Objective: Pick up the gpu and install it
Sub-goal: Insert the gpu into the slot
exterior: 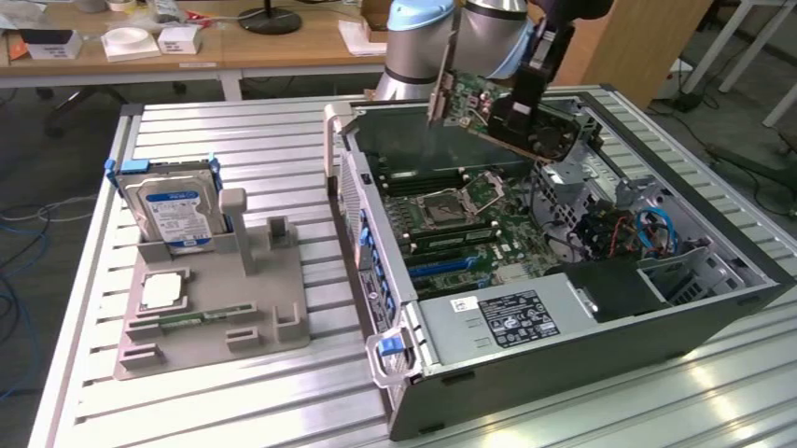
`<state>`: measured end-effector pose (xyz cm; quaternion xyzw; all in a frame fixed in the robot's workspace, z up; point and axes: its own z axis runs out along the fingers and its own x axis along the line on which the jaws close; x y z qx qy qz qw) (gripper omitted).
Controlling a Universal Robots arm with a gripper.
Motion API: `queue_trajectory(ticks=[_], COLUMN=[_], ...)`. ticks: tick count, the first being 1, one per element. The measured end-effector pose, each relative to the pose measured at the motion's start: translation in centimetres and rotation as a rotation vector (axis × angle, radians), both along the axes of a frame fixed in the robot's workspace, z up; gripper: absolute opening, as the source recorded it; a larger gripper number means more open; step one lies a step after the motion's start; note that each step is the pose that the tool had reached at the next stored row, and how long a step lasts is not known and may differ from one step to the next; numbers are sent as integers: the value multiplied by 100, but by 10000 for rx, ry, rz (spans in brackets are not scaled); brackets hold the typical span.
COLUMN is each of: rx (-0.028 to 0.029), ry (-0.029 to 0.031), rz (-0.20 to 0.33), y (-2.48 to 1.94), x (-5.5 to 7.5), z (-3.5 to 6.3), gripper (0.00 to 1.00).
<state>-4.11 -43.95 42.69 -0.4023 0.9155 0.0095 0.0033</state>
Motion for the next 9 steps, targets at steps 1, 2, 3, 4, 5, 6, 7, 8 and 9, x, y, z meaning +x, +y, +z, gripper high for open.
queue_trajectory(ticks=[1,2,3,4,5,6,7,8,9], rx=[0,0,0,0,0,1,0,0,0], ry=[0,0,0,0,0,0,0,0,0], rz=[161,317,470,646,811,966,1127,1290,1450], y=[0,0,0,0,0,0,0,0,0], x=[0,0,0,0,0,0,0,0,0], z=[0,-1,-2,-3,-3,-5,-5,-6,-7], gripper=[27,27,27,27,27,27,27,27,27])
